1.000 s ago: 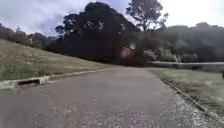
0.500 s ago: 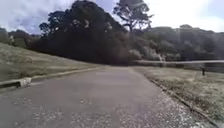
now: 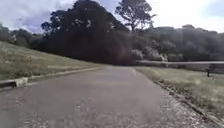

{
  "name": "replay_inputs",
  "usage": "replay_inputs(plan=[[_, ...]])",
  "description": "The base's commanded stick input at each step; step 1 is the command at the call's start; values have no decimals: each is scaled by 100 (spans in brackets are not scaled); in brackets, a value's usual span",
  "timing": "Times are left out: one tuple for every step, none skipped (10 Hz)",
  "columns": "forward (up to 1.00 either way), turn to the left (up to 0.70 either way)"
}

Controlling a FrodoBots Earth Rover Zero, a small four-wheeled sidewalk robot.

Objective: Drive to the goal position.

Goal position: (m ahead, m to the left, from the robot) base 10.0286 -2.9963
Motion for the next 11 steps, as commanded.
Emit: replay_inputs(plan=[[70,0],[70,0],[70,0],[70,0],[70,0],[70,0],[70,0],[70,0],[70,0],[70,0],[70,0]])
